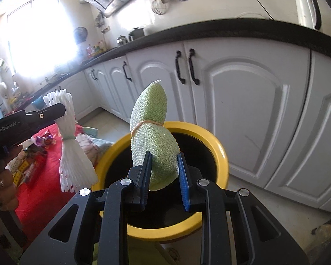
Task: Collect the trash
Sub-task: 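Carry both held foam items over the yellow-rimmed bin with both tools, then open both tools to drop the foam items into the bin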
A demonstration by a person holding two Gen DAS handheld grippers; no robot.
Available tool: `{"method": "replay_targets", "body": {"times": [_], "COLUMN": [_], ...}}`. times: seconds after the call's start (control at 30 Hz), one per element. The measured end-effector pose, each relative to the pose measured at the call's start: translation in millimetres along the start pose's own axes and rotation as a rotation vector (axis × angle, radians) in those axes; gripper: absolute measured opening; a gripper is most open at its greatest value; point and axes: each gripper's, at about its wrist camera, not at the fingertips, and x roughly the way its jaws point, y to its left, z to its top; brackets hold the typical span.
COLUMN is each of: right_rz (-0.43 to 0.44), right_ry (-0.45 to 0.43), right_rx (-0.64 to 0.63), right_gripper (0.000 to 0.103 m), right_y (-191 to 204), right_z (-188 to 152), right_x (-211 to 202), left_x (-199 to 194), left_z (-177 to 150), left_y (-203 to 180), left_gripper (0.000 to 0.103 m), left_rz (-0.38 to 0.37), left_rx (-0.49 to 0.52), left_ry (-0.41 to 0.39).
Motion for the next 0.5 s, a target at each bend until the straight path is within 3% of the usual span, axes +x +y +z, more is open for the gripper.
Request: {"method": "replay_targets", "body": {"times": [0.33,0.43,0.5], "right_rz": [-0.007,-0.005,-0.008], "right_ry": [0.04,0.051,0.052], "right_rx": [0.046,0.057,0.062], "right_gripper": [0.028,0.035,0.049], "right_y": [-13.1,-13.6,-13.6], "right_z": [-6.2,-6.8,-7.4], "right_x": [13.0,15.8,15.9], "left_x": [20.1,21.6,20.4], "left_z": [-9.9,-11.2,-12.1], "left_y": [4.9,9.9,15.0], "left_gripper": [0.015,0.036,0.049], "left_rz": [0.014,0.023,0.031], "left_rx": [-0.017,-0.036,-0.051], "left_ry": [0.044,0.055,0.056]}}
